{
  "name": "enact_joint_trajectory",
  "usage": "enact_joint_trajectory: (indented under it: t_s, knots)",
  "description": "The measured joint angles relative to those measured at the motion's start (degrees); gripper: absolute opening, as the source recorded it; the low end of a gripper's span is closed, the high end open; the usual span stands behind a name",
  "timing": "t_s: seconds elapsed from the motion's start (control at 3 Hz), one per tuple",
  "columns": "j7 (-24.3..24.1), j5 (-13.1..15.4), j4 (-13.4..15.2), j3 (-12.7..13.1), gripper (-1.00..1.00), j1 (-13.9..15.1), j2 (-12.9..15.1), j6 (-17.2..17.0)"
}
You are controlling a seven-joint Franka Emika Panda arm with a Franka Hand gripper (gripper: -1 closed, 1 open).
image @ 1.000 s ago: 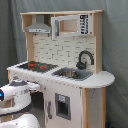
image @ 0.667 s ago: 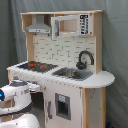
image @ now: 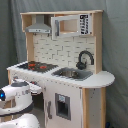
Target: Play with the kitchen
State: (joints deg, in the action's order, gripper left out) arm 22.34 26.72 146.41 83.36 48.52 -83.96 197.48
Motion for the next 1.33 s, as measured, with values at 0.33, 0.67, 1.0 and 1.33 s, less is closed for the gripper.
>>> enact_joint_trajectory:
  t_s: [0.33,0.67,1.0,1.33]
  knots:
    - [-6.0,0.0,0.0,0.0,-1.00,0.0,0.0,0.0]
    - [-12.3,-0.1,-0.1,0.0,-1.00,0.0,0.0,0.0]
    - [-18.7,-0.1,-0.1,0.0,-1.00,0.0,0.0,0.0]
    - [-25.0,-0.1,-0.1,0.0,-1.00,0.0,0.0,0.0]
